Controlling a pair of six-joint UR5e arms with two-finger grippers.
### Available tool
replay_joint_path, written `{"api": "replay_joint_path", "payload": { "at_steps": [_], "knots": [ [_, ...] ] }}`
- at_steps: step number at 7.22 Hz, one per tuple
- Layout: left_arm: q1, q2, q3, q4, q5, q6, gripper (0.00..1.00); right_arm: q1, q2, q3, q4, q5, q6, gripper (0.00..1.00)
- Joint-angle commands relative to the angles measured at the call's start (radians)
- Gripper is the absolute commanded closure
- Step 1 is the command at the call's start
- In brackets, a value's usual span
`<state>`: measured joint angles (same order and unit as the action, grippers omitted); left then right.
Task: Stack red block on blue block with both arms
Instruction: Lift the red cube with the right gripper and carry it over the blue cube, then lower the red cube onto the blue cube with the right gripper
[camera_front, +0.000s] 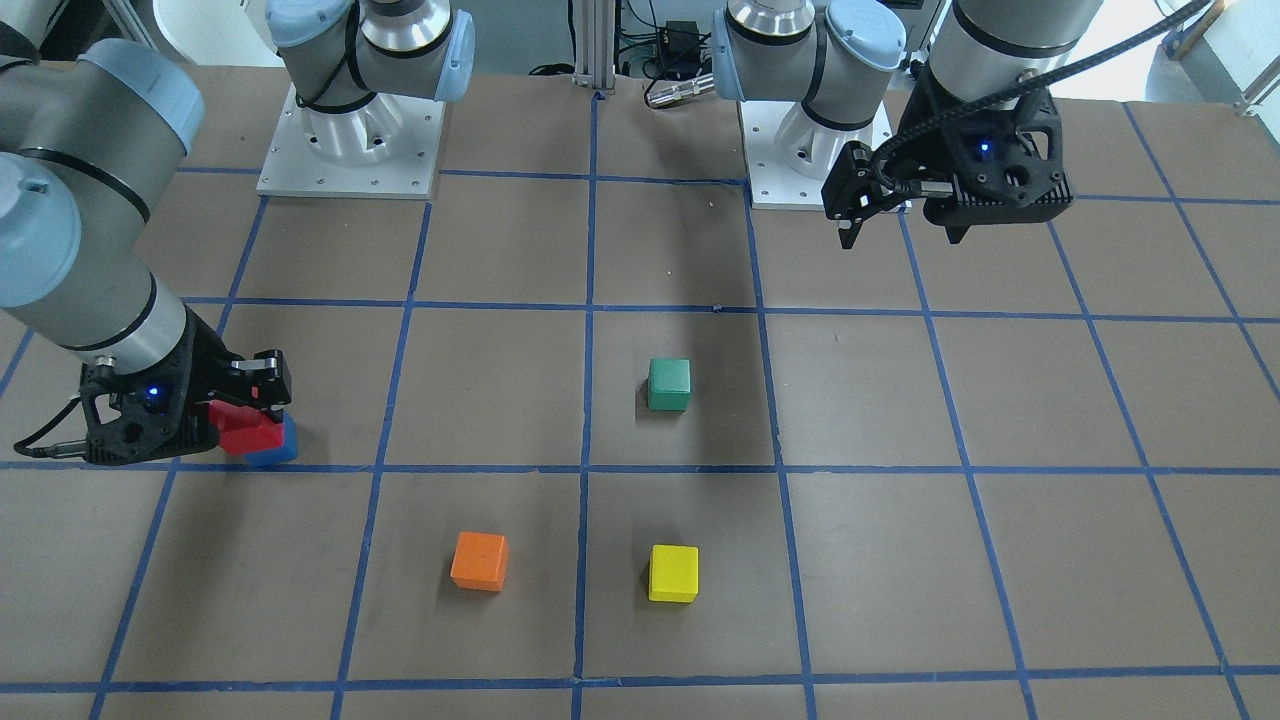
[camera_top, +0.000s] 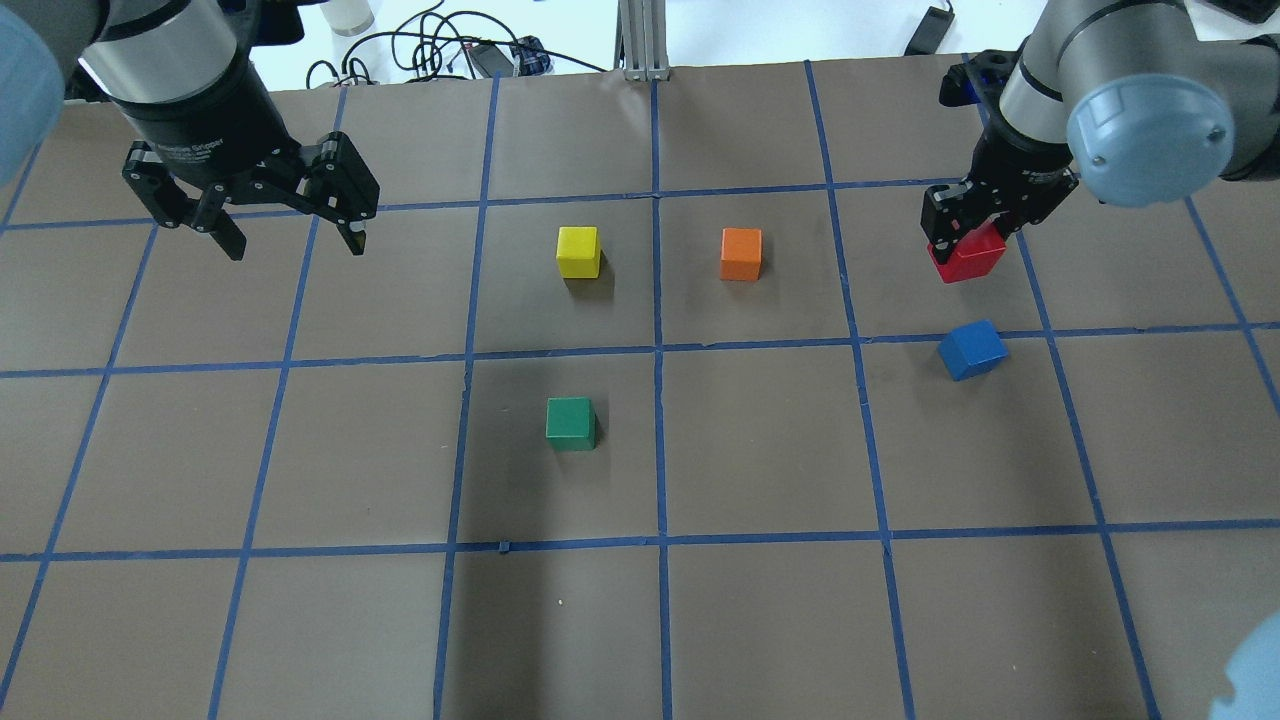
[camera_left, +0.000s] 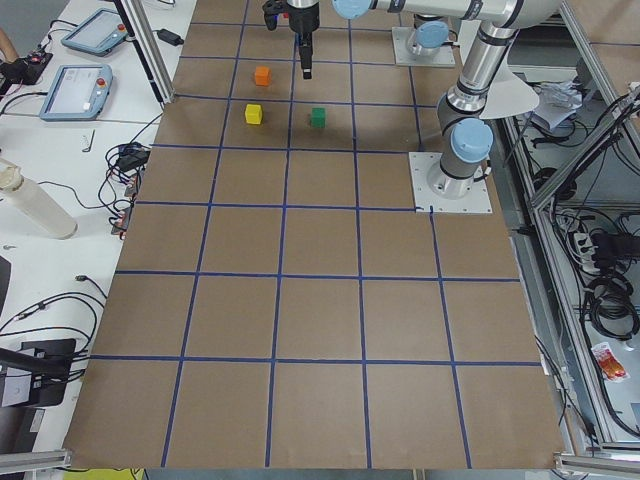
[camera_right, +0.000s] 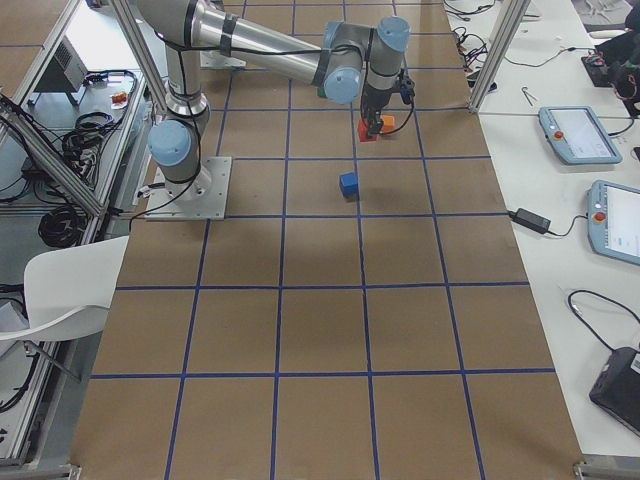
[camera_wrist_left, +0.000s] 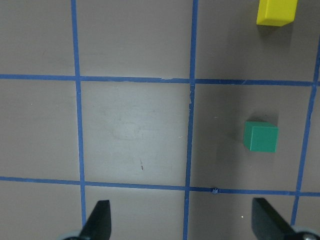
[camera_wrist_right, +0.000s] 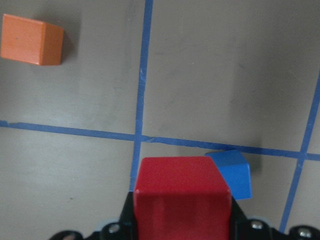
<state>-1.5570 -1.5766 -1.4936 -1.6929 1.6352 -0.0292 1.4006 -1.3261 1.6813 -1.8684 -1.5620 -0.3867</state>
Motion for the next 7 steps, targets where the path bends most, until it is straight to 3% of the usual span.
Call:
{"api": "replay_joint_path", "payload": {
  "at_steps": [1,3,7],
  "knots": [
    [0.0,-0.002,0.001,0.001,0.0,0.0,0.0,-0.026,0.001,0.099,-0.113,0.002,-0.06,1.0],
    [-0.002,0.0,-0.001,0.001,-0.001,0.002,0.0,-0.034,0.001,0.19,-0.256,-0.003,-0.06,1.0],
    [-0.002,-0.002,-0.002,0.002,-0.006,0.005,0.0,-0.081,0.001,0.239,-0.267,-0.003,-0.061,1.0]
  ]
}}
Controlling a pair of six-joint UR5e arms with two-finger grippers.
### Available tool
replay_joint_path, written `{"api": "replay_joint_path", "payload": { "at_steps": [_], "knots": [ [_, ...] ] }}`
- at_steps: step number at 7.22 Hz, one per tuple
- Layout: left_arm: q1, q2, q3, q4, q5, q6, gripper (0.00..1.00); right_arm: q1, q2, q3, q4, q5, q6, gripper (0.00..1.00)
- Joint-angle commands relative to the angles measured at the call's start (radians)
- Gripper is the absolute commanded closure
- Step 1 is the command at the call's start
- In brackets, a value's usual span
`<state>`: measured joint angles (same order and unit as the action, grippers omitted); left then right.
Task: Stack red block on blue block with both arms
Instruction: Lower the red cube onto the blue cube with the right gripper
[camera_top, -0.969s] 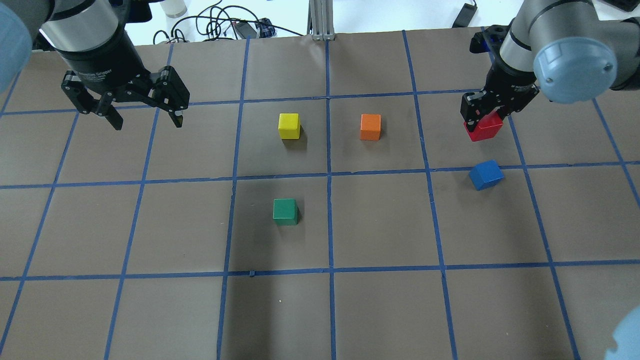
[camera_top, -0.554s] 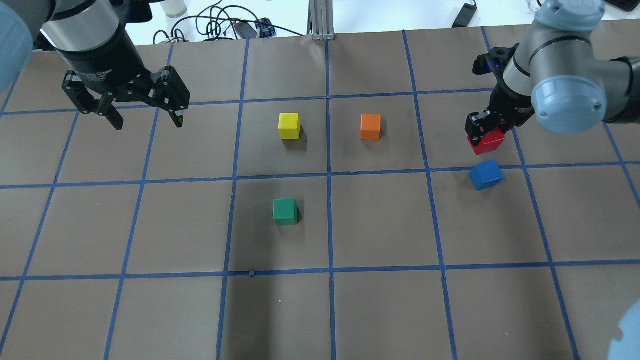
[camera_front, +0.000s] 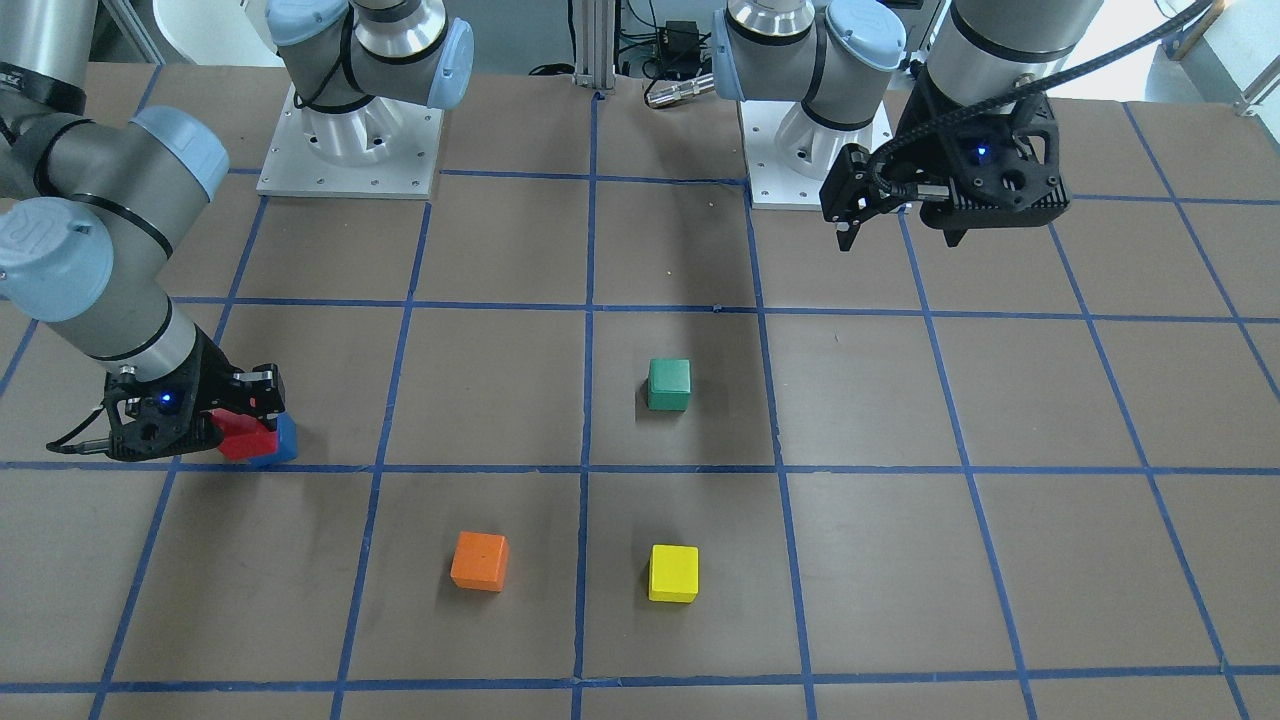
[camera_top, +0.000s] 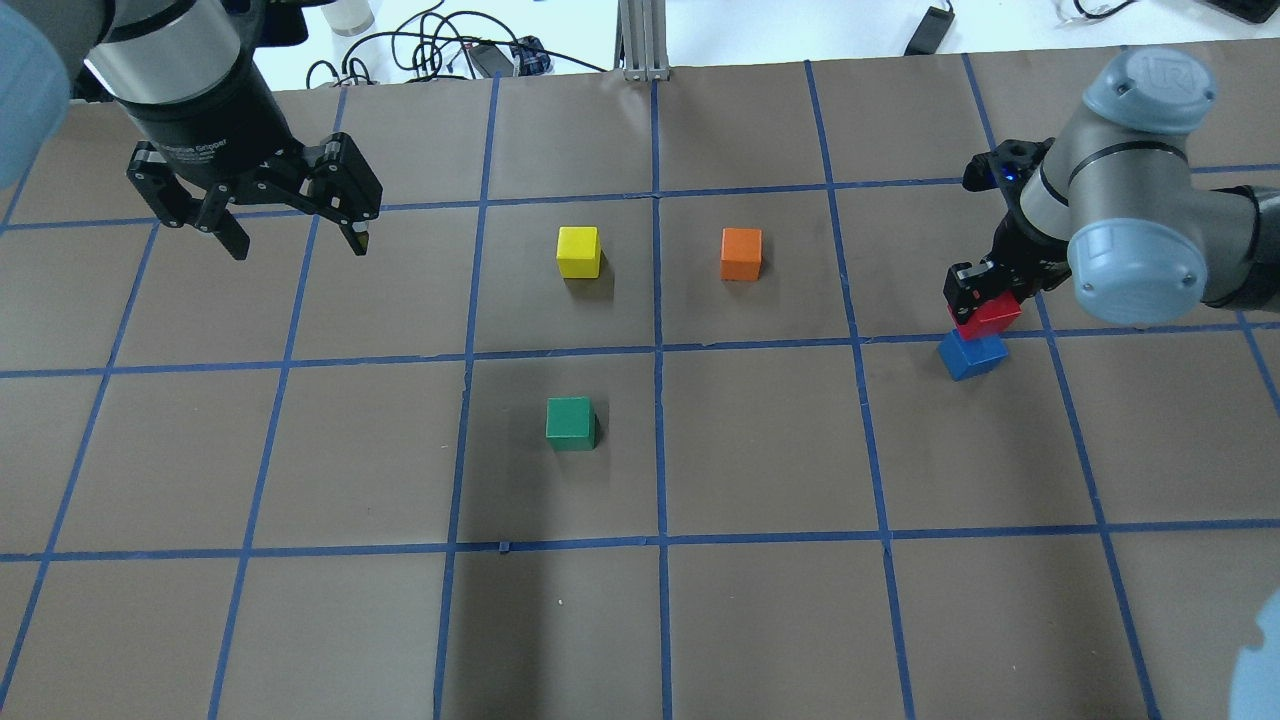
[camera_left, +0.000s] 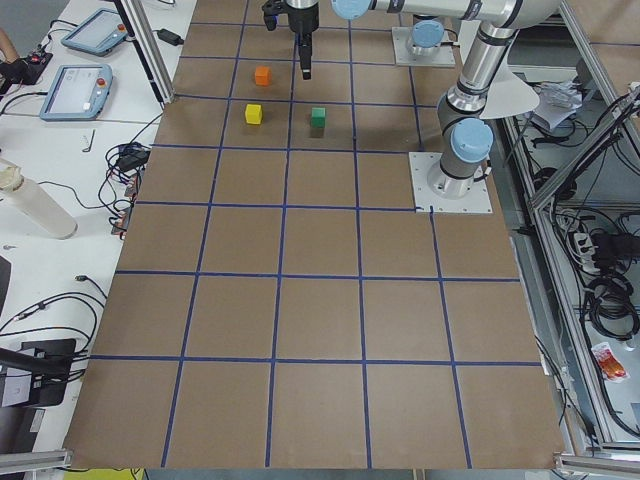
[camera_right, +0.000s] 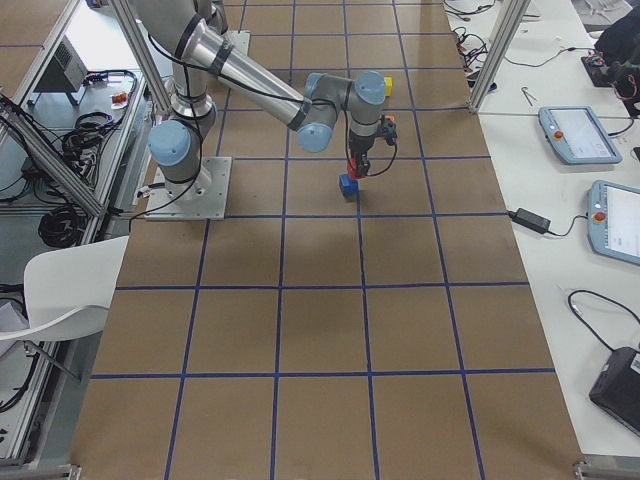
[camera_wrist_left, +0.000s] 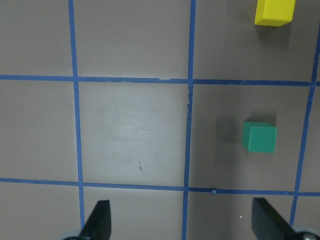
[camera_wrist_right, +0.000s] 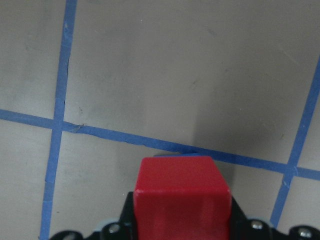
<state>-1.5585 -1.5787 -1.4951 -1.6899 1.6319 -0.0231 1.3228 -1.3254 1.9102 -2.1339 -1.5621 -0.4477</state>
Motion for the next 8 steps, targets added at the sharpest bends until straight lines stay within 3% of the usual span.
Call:
{"api": "replay_joint_path", "payload": {
  "at_steps": [1,8],
  "knots": [
    [0.0,-0.001,-0.001,-0.001,-0.003,-0.004,0.0,-0.004,0.0,0.01,0.006,-0.003,0.0,1.0],
    [0.0,0.002,-0.001,0.001,-0.004,-0.001,0.0,-0.007,-0.02,0.036,0.008,-0.027,-0.002,1.0]
  ]
}}
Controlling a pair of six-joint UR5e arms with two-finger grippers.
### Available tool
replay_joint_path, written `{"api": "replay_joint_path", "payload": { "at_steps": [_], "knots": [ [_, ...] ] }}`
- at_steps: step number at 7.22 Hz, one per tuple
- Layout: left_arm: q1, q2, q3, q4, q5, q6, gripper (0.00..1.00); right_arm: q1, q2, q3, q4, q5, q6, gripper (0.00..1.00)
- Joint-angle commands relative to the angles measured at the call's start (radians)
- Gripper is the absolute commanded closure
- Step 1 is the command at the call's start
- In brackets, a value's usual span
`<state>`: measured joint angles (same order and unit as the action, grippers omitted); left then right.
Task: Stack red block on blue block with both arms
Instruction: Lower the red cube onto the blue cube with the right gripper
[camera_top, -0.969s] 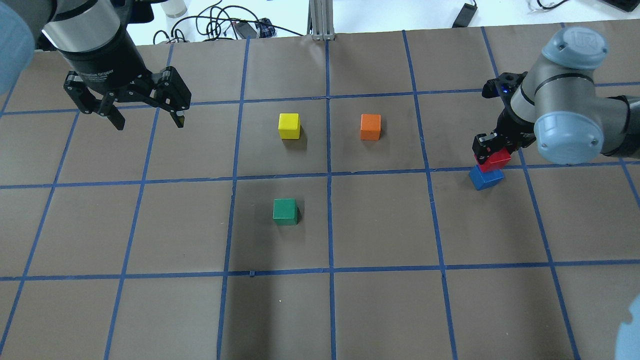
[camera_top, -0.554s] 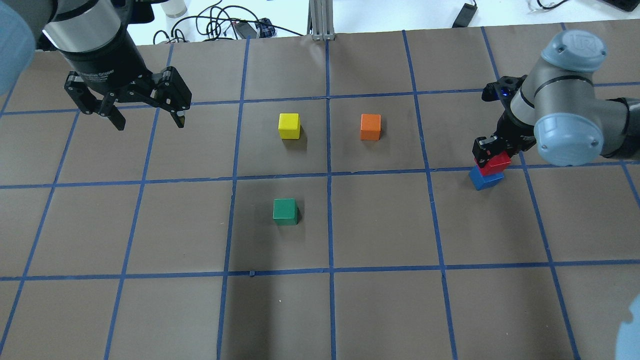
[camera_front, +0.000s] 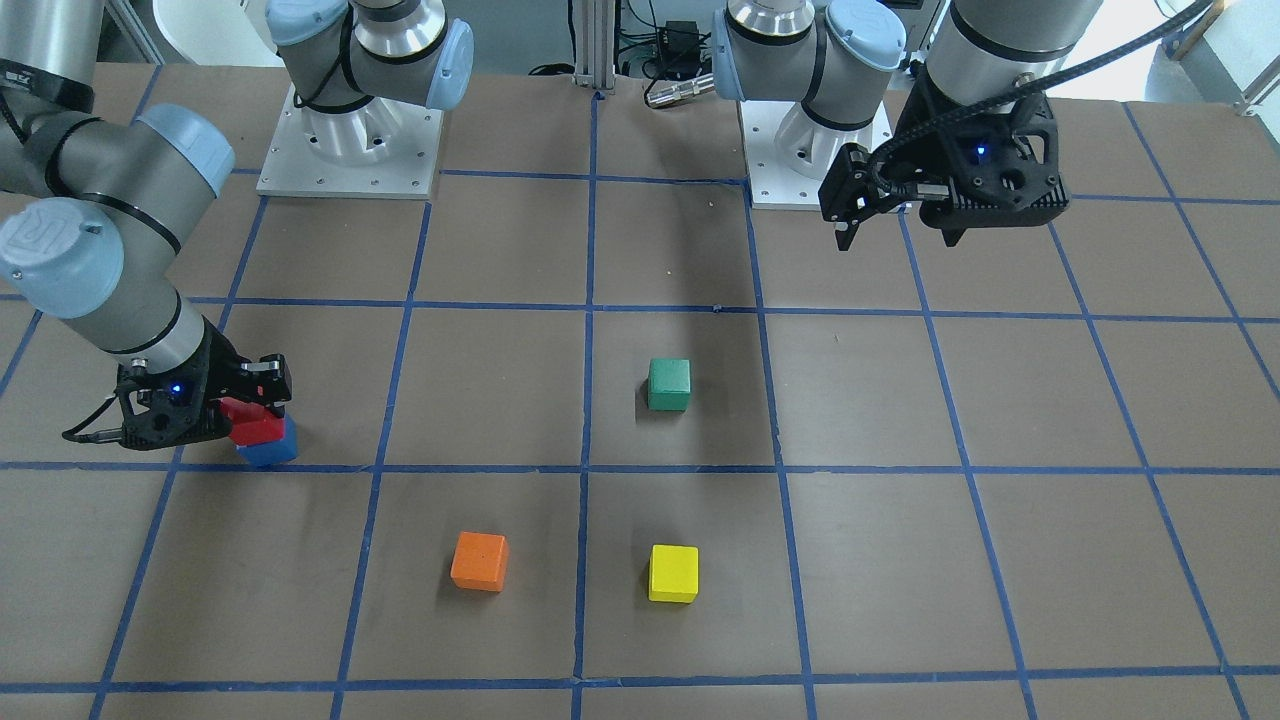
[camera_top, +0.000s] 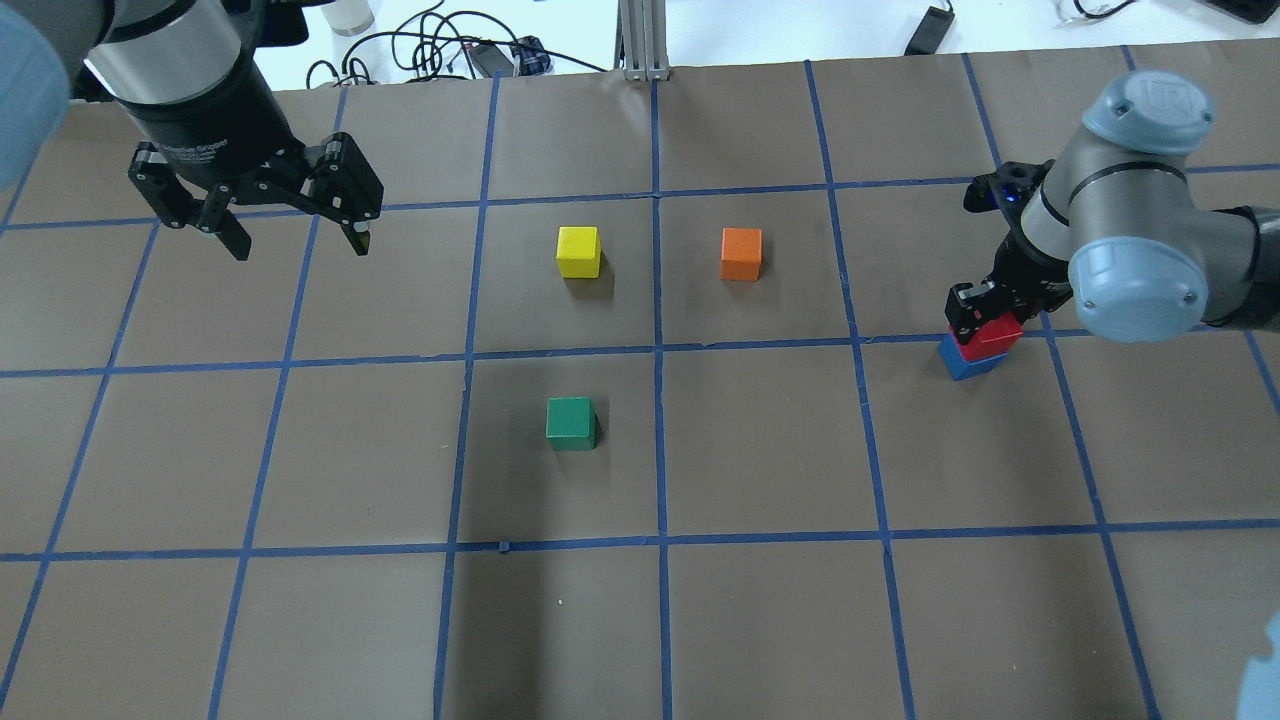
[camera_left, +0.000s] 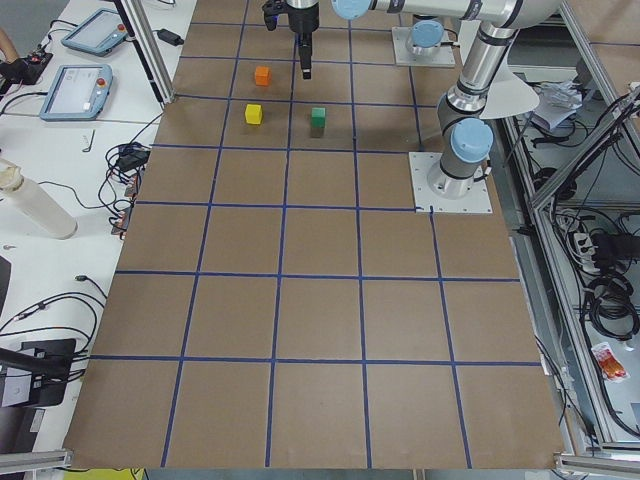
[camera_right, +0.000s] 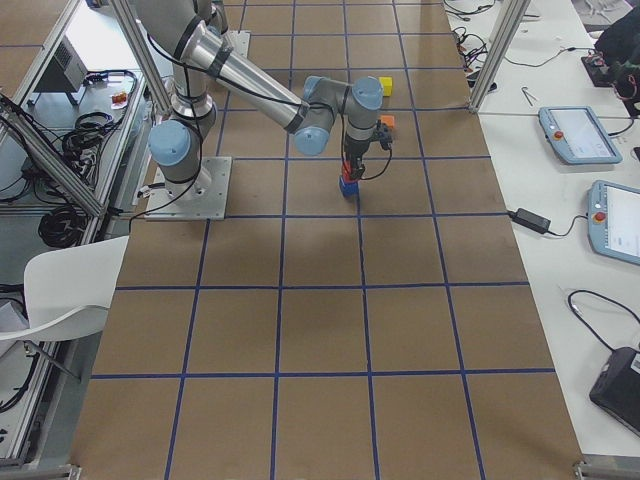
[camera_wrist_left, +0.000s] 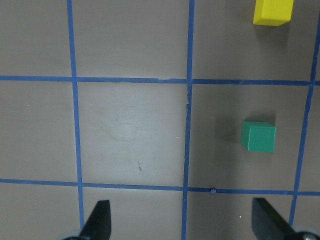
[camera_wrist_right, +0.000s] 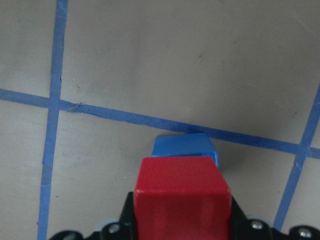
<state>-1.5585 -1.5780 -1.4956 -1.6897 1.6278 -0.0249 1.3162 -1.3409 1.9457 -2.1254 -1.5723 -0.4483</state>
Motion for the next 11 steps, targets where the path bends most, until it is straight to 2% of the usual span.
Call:
{"api": "replay_joint_path", "payload": {
  "at_steps": [1,4,6,11],
  "knots": [
    [0.0,0.001,0.0,-0.001,0.0,0.0,0.0,0.0,-0.004,0.001,-0.001,-0.02,-0.015,1.0],
    [0.0,0.001,0.0,-0.001,0.001,0.002,0.0,0.0,-0.001,0.002,-0.001,-0.018,-0.016,1.0],
    [0.0,0.001,-0.003,-0.001,0.001,0.002,0.0,0.0,-0.003,0.024,-0.014,-0.015,-0.016,0.84],
    [0.0,0.003,-0.006,0.001,0.0,0.0,0.0,0.0,-0.001,0.025,-0.039,-0.014,-0.018,0.83]
  ]
}}
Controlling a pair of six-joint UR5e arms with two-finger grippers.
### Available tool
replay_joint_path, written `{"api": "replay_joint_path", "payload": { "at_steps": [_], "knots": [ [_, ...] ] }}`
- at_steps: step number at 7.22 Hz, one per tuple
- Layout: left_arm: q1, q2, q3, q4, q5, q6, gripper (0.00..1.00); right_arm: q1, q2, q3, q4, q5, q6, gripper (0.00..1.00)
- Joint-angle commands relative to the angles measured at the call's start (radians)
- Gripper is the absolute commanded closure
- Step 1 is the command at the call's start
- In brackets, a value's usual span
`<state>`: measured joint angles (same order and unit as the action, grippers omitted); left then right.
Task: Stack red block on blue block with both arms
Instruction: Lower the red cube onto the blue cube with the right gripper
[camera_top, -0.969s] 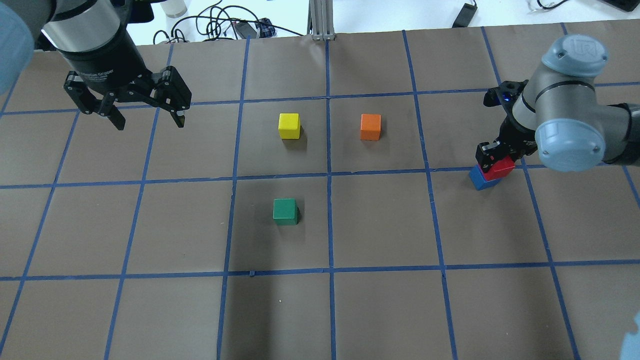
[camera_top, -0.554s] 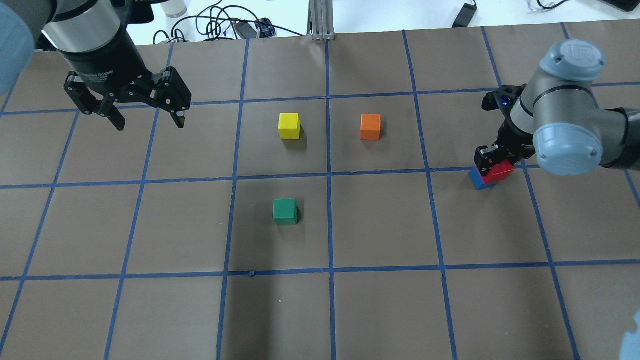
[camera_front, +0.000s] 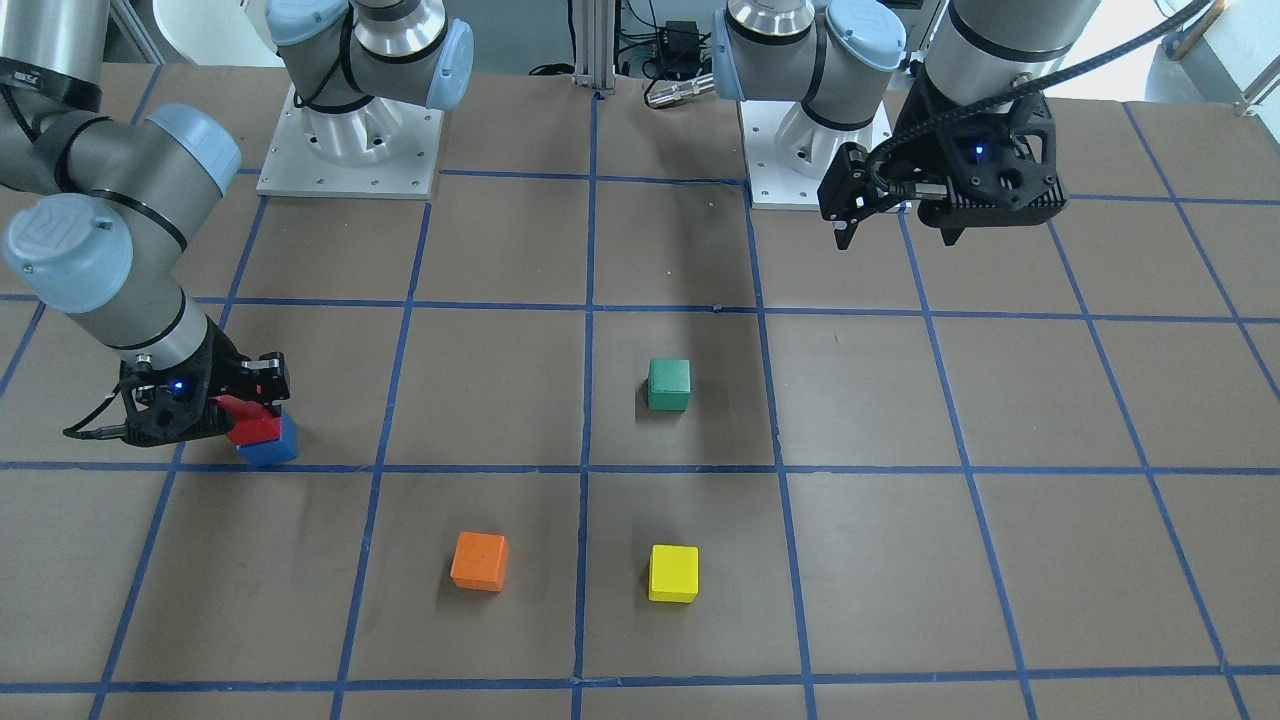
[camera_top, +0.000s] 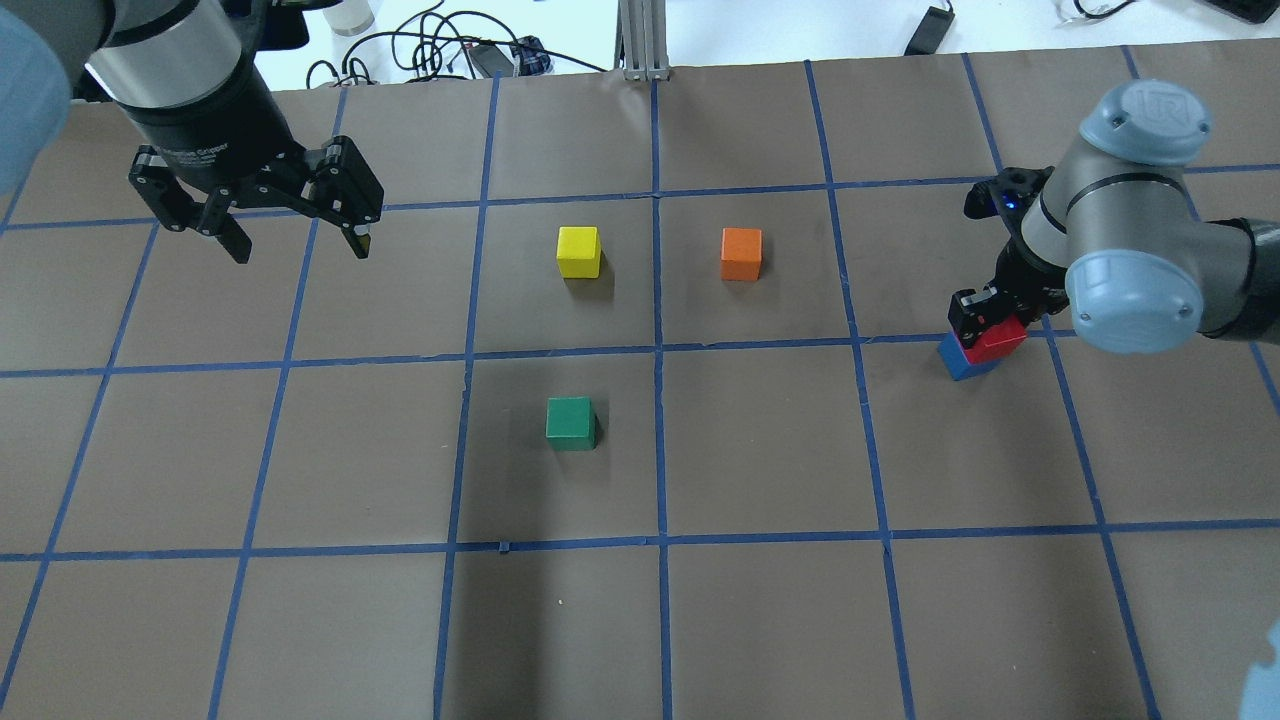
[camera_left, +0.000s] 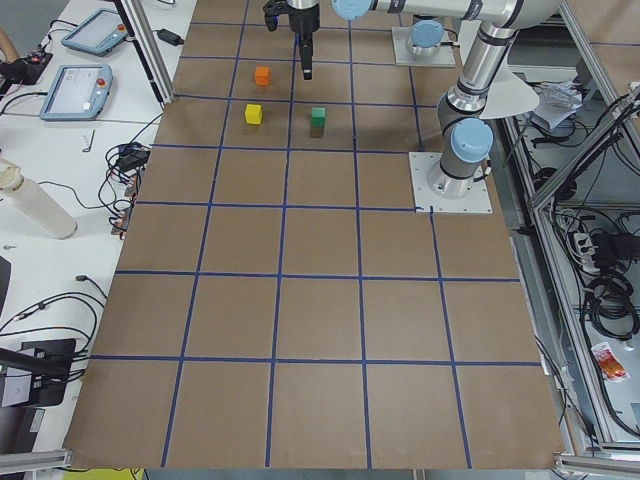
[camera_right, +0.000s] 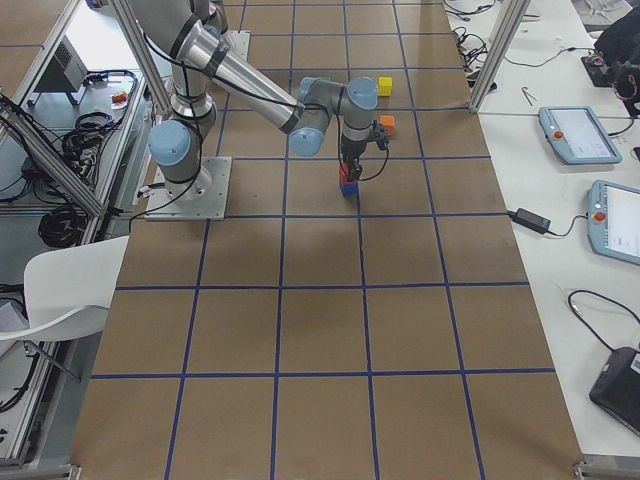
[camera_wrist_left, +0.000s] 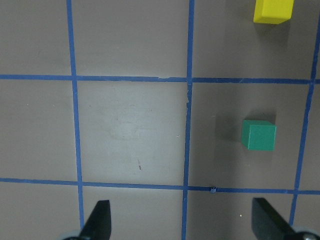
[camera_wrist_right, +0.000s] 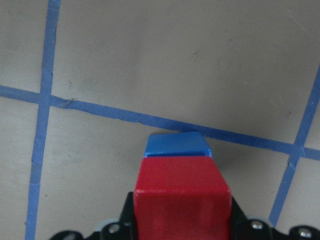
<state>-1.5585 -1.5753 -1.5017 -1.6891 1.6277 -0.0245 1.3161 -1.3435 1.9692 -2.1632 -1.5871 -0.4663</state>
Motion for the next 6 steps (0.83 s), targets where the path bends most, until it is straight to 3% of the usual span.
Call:
{"api": "replay_joint_path", "payload": {
  "at_steps": [1,2,3,4,5,6],
  "knots": [
    [0.0,0.0,0.0,0.0,0.0,0.0,0.0,0.0,0.001,0.002,-0.003,-0.001,0.0,0.73],
    [0.0,-0.002,0.0,0.0,0.0,0.0,0.0,0.0,0.001,0.002,-0.009,0.002,0.0,0.42],
    [0.0,0.0,0.0,0.0,0.0,0.0,0.0,0.0,0.003,0.002,-0.012,0.001,0.0,0.34],
    [0.002,-0.002,0.0,0.0,0.0,0.001,0.0,0.0,0.004,0.0,-0.012,-0.001,0.001,0.32],
    [0.002,-0.005,0.001,0.006,0.0,-0.005,0.0,0.0,0.003,-0.001,-0.012,0.001,0.001,0.19],
    [0.0,-0.002,0.001,0.006,0.0,0.0,0.0,0.0,0.0,-0.004,-0.007,0.001,0.003,0.16]
  ]
}}
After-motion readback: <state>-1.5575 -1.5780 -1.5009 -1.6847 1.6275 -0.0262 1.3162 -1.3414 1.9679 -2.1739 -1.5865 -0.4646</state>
